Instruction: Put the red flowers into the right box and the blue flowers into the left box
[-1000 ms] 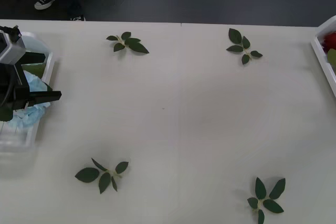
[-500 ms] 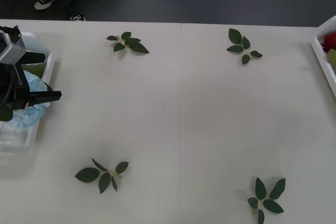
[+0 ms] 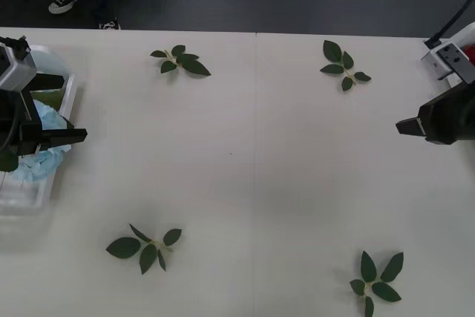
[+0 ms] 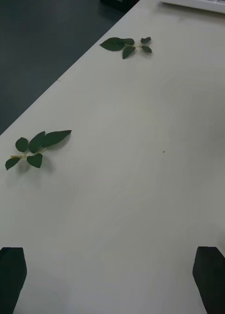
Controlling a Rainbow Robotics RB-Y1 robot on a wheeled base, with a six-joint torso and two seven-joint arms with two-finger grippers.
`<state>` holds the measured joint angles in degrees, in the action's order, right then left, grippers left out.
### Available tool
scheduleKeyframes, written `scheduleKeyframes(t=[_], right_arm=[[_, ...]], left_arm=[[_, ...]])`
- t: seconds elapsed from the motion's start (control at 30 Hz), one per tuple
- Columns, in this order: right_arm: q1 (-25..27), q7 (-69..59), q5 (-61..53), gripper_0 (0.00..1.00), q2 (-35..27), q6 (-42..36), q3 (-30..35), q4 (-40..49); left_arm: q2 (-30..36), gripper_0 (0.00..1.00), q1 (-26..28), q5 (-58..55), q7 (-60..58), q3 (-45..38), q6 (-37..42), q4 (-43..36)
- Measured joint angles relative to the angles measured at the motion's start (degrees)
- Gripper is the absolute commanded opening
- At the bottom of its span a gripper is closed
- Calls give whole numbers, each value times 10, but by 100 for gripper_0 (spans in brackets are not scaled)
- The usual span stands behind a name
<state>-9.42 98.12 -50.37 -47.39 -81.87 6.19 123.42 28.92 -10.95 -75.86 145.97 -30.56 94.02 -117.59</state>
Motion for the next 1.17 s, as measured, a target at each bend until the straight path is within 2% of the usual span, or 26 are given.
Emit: scheduleKeyframes(t=[0.2,0.4,0.67,1.17], right_arm=[[87,1,20,92,0,75,-35,120],[157,103,10,92,0,165,-53,144],[164,132,9,92,0,206,-91,144],[164,133,-7,92,0,206,-91,144]], left_arm=[[0,100,0,0,0,0,0,0],[0,100,0,0,0,0,0,0],[0,100,0,0,0,0,0,0],[0,100,0,0,0,0,0,0]])
